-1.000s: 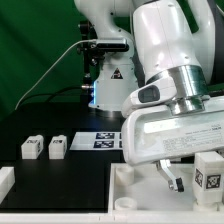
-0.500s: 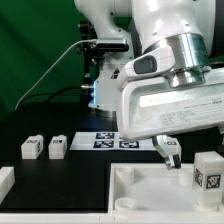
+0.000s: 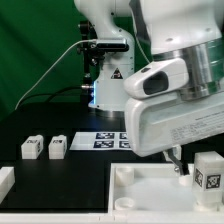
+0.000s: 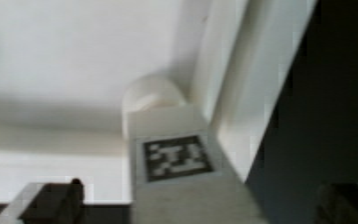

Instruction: Assemble one leg

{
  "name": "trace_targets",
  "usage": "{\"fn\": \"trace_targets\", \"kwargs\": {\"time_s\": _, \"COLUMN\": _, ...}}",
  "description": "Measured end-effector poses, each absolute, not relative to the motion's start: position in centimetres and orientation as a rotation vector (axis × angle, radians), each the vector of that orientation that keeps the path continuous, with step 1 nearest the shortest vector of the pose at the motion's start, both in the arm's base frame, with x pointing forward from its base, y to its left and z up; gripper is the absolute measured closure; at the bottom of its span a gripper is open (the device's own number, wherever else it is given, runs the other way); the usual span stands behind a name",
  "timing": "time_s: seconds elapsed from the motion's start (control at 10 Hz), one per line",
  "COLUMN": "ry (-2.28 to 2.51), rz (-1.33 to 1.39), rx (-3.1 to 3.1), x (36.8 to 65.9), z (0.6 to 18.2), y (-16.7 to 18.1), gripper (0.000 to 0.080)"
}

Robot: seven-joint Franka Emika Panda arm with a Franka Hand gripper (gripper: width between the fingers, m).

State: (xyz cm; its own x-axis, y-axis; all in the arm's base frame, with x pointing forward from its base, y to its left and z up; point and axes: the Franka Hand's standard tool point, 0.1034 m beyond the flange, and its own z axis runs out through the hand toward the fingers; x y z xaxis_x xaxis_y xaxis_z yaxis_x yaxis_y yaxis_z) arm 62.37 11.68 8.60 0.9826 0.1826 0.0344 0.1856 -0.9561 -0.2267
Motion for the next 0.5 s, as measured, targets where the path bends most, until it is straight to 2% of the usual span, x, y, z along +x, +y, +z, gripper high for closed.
{"fn": "trace_targets", "kwargs": {"time_s": 0.1, "ry": -0.28, "rz": 0.055, "rx": -2.888, "x": 62.36, "z": 8.69, "y": 11.97, "gripper": 0.0151}}
{"fn": "trace_targets", "kwargs": {"time_s": 0.2, "ry": -0.273, "rz": 0.014, "rx": -2.893, "x": 62.69, "z": 8.53, "y": 11.82, "gripper": 0.0151}}
{"fn": "trace_targets", "kwargs": {"time_s": 0.3, "ry": -0.274, "rz": 0.018, "rx": -2.893, "x": 62.58, "z": 8.44, "y": 11.85, "gripper": 0.02}}
{"fn": "trace_targets", "kwargs": {"time_s": 0.4, "ry": -0.274, "rz": 0.018, "rx": -2.893, "x": 62.58, "z": 8.43, "y": 11.85, "gripper": 0.02}}
{"fn": "trace_targets", "kwargs": {"time_s": 0.5, "ry": -0.275, "rz": 0.018, "rx": -2.893, "x": 62.58, "z": 8.43, "y": 11.85, "gripper": 0.0375}}
